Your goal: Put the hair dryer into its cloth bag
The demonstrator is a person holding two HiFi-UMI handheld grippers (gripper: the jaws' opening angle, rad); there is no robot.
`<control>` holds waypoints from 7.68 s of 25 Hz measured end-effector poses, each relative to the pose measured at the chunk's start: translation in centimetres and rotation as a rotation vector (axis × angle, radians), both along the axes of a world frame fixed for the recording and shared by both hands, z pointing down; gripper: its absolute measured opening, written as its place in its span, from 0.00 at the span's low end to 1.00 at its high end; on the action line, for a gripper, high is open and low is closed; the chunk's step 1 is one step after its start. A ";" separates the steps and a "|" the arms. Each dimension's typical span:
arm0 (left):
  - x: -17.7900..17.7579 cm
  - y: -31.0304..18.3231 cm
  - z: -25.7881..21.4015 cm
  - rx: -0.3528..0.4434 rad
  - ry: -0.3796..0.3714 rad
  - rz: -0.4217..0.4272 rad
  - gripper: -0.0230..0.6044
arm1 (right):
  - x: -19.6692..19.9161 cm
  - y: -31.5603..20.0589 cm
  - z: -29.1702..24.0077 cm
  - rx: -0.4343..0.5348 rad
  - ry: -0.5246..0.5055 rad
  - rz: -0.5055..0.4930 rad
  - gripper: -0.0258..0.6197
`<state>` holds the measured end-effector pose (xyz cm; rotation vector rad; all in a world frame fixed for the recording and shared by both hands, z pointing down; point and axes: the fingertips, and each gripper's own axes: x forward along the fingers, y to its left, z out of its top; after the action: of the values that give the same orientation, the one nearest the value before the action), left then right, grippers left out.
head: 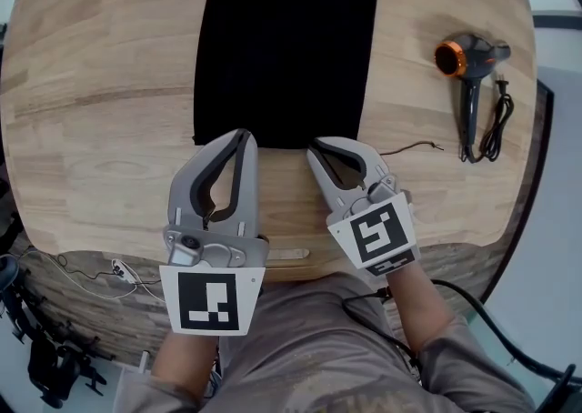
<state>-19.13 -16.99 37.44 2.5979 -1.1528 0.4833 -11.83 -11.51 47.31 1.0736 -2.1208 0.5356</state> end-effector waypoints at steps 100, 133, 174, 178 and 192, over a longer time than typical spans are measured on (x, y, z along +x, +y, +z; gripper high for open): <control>19.1 4.5 -8.1 0.030 -0.399 0.444 0.05 | 15.9 1.0 -15.4 0.282 -0.011 0.000 0.16; 19.6 4.8 -5.3 0.013 -0.367 0.447 0.05 | 30.2 -4.6 1.0 -0.067 -0.014 0.405 0.41; 20.7 8.5 -5.9 0.029 -0.267 0.350 0.05 | 14.3 20.2 -7.4 -0.172 -0.248 -0.932 0.39; 20.8 10.0 -6.0 0.032 -0.264 0.367 0.05 | 14.1 16.8 -6.1 -0.189 -0.221 -0.843 0.39; 20.9 11.4 -4.8 -0.022 -0.249 0.372 0.05 | 14.6 8.1 -3.0 -0.196 -0.074 -0.402 0.40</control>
<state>1.77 -5.57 32.64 2.7991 -0.7155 0.9118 2.77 -3.39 44.29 0.5058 -2.2157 0.5768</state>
